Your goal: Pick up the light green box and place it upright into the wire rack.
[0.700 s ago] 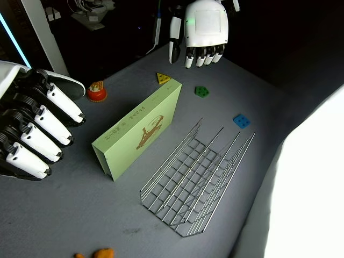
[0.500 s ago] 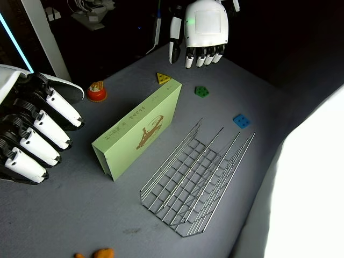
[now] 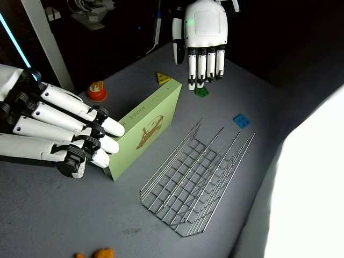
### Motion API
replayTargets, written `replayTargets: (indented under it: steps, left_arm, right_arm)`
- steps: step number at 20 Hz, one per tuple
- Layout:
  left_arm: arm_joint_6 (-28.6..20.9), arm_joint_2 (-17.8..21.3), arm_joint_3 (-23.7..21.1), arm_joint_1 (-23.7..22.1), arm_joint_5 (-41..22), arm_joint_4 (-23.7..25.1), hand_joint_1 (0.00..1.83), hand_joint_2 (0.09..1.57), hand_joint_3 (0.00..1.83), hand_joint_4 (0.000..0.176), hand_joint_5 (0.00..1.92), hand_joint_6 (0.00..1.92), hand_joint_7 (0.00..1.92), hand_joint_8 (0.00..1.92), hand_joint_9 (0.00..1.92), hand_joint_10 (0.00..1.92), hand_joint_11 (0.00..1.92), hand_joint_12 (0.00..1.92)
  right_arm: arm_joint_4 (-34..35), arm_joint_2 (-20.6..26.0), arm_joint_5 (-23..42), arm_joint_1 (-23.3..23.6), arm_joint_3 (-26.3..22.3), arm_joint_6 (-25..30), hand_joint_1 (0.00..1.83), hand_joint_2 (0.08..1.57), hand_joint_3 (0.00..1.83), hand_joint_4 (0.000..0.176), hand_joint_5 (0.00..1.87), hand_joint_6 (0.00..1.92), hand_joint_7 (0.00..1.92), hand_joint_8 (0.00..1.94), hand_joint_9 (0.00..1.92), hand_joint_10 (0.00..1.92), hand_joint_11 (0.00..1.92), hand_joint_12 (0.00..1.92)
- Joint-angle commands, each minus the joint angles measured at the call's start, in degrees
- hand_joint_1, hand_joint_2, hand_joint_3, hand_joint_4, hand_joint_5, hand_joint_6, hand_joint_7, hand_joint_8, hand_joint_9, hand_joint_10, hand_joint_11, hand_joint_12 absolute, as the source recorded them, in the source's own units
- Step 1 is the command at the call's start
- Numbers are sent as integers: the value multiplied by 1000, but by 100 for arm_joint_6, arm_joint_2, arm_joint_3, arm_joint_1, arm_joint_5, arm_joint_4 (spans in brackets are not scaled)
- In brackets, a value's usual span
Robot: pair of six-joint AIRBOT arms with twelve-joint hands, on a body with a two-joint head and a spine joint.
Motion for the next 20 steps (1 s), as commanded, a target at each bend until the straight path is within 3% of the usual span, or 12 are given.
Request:
replayTargets:
  steps: [1,6,7,8,10,12,15,16,17,18,20]
  left_arm:
    - [25,20,44,-65,413,55,240,1504,10,0,175,729,224,858,107,1351,0,1921]
    - [26,-2,189,-31,413,55,241,1505,9,0,175,730,223,859,107,1351,0,1921]
    - [26,-8,217,-31,413,55,241,1505,8,0,174,730,223,859,107,1351,0,1921]
    - [26,-10,236,-32,413,55,241,1505,8,0,174,730,223,859,107,1351,0,1921]
    - [68,-30,310,-32,414,55,241,1505,8,0,174,731,223,859,107,1351,0,1921]
    - [68,-58,403,-32,414,55,241,1505,7,0,174,731,223,860,107,1351,0,1921]
    - [68,-75,471,-25,414,55,241,1506,7,0,174,732,223,860,107,1351,0,1921]
    - [68,-75,471,-23,414,55,244,1399,0,19,139,371,197,298,134,488,0,1141]
    - [68,-75,475,-11,414,55,237,1378,0,26,193,159,227,87,179,208,0,848]
    - [68,-75,482,5,414,55,234,1371,0,27,227,63,243,22,211,99,0,765]
    - [67,-77,505,25,414,55,212,1365,0,31,220,5,234,1,231,32,0,759]
  right_arm:
    - [-53,2,304,161,13,73,356,1361,0,0,649,3,718,23,434,761,85,1749]
    - [-53,-315,-723,637,9,604,356,1361,0,0,650,2,719,19,434,761,85,1749]
    - [-50,-410,-770,649,10,640,386,1382,2,0,710,17,830,65,467,1003,168,1859]
    - [-44,-499,-773,655,12,639,396,1386,1,0,726,16,855,74,453,1107,187,1890]
    - [-19,-689,-778,729,35,635,398,1387,1,0,730,15,860,76,449,1135,192,1898]
    - [665,-884,-783,820,111,203,443,1404,2,0,712,6,841,63,404,1086,118,1882]
    - [744,-1128,-573,885,248,78,455,1410,2,0,707,3,837,56,395,1066,94,1876]
    - [750,-1195,-514,900,284,35,294,1191,0,0,264,0,294,10,78,427,18,679]
    - [954,-1286,-493,919,339,-110,245,1145,0,0,159,7,154,22,28,240,3,192]
    - [1258,-1353,-471,923,388,-330,238,1128,0,0,140,5,134,9,52,129,0,51]
    - [1685,-1534,-452,902,541,-574,250,1119,0,0,136,3,124,0,70,49,13,9]
